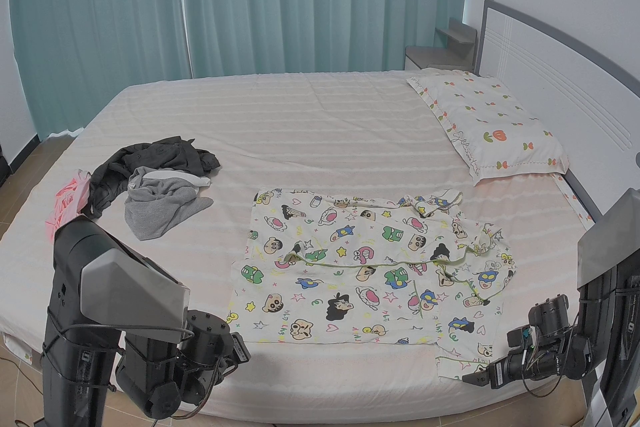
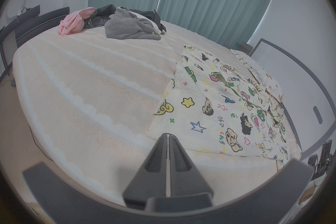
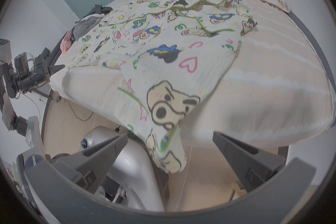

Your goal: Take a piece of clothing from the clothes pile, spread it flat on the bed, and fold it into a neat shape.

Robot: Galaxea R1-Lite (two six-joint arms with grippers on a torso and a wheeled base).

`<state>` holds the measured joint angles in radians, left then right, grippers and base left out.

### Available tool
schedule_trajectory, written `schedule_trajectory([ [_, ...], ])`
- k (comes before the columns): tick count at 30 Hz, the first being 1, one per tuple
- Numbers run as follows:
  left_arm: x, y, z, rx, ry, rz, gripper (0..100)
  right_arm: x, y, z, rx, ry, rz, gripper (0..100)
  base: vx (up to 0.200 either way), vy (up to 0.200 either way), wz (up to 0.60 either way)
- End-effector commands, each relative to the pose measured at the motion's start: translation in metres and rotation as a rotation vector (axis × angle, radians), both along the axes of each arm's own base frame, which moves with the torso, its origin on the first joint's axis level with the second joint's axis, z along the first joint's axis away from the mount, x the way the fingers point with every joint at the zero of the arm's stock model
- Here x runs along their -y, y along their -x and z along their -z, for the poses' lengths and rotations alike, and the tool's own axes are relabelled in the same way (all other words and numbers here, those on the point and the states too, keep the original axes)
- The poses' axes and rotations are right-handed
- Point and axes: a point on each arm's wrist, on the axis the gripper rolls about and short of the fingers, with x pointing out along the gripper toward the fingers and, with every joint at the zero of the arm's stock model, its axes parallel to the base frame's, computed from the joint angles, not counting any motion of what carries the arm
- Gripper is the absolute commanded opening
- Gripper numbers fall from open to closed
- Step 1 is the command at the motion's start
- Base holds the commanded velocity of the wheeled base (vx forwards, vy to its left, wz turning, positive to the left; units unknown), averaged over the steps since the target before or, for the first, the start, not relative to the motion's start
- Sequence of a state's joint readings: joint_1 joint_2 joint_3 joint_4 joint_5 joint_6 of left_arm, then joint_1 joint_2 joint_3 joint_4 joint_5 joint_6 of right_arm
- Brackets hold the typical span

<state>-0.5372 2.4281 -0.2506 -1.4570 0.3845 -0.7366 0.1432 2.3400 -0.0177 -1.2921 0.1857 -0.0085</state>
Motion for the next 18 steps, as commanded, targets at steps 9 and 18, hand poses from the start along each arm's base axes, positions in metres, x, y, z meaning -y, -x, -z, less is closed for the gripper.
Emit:
schedule_trajectory([
  [9,0.0001,-0.0051,0.0016,0.009,0.012,-0.009,0,-0.0027,-0.0009,0.0119,-0.003,-0.061,0.024,0,0.0,0.0,0.0],
  [18,-0.0001,-0.0055,0.0017,0.009,0.012,-0.011,0,-0.0015,-0.001,0.0112,-0.004,-0.064,0.032,0,0.0,0.0,0.0],
])
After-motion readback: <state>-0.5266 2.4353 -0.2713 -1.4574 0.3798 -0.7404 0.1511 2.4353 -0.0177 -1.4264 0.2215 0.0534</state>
